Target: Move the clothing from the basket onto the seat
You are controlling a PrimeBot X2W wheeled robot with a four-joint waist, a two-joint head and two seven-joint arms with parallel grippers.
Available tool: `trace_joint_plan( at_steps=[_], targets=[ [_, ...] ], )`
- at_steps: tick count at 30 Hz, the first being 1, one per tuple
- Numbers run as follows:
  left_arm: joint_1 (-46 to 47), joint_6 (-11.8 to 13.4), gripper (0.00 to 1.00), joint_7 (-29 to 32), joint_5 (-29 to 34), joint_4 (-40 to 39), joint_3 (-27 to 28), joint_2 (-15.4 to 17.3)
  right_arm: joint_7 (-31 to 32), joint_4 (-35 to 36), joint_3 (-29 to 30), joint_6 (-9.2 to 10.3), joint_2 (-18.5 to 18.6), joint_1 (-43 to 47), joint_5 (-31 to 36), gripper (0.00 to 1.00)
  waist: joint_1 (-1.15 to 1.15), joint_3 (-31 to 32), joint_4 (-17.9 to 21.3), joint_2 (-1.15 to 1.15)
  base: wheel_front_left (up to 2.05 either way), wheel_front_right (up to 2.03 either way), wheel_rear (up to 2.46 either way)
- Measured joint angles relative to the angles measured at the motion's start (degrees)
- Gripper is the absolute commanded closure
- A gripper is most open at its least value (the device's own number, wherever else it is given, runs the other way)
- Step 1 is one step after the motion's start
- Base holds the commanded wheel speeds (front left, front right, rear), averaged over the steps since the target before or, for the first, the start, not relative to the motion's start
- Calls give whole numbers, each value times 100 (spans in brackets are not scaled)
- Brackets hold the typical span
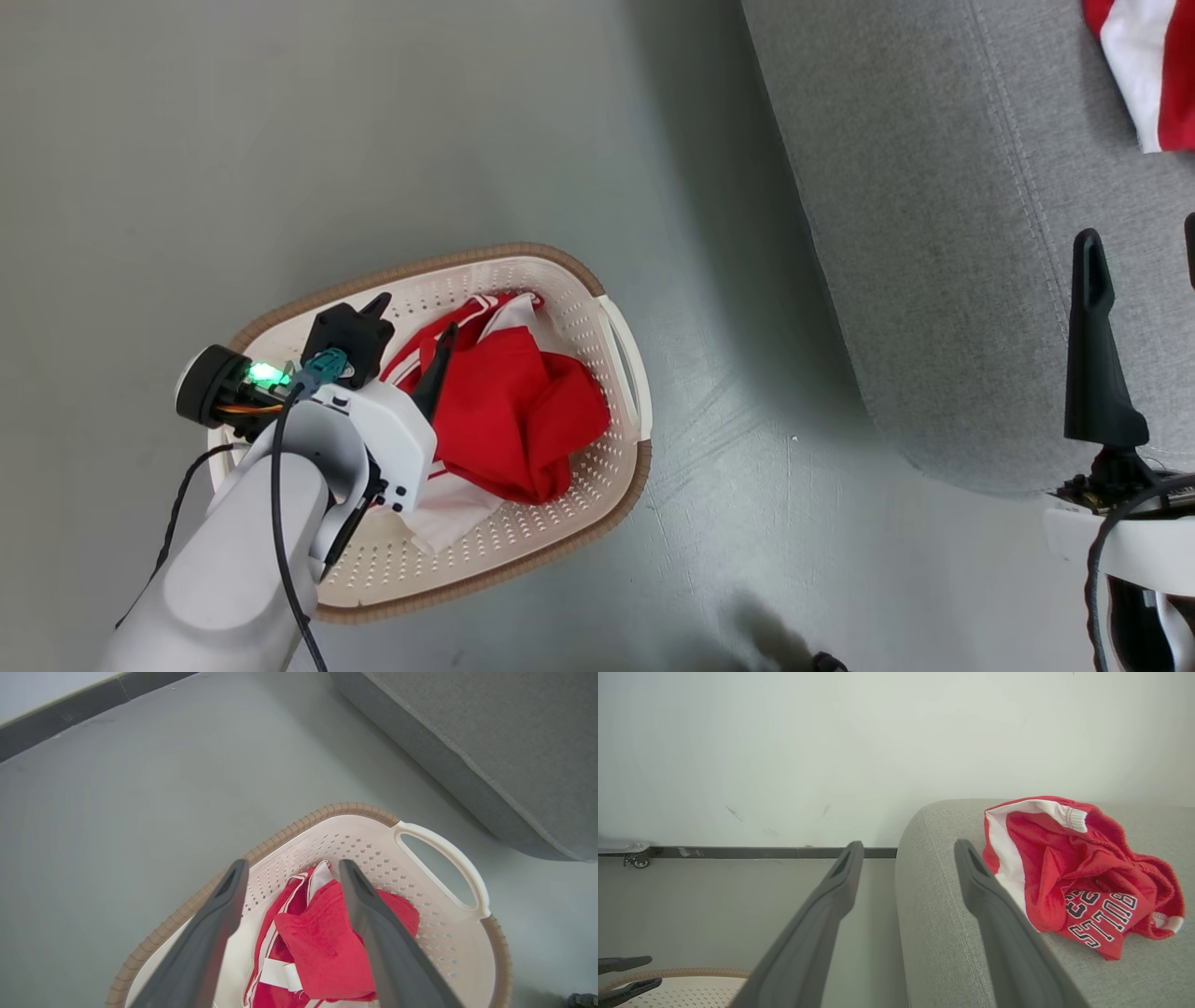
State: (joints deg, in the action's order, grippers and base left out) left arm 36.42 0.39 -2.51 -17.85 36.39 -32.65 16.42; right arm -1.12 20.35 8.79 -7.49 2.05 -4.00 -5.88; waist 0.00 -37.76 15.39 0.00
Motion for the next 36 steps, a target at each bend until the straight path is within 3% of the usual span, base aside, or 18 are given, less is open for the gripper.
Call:
trace_joint_plan(
  at_steps=[25,36],
  targets=[
    [392,-100,0,196,56,776,-178,-199,-448,-3,-26,0,1,-439,-129,0,0,-795,71,0,0,0,0],
    [599,-305,0,586,75,1174,-279,-322,-605,-99,-23,0,1,-561,-196,0,0,-1036,141,0,0,0,0]
  ],
)
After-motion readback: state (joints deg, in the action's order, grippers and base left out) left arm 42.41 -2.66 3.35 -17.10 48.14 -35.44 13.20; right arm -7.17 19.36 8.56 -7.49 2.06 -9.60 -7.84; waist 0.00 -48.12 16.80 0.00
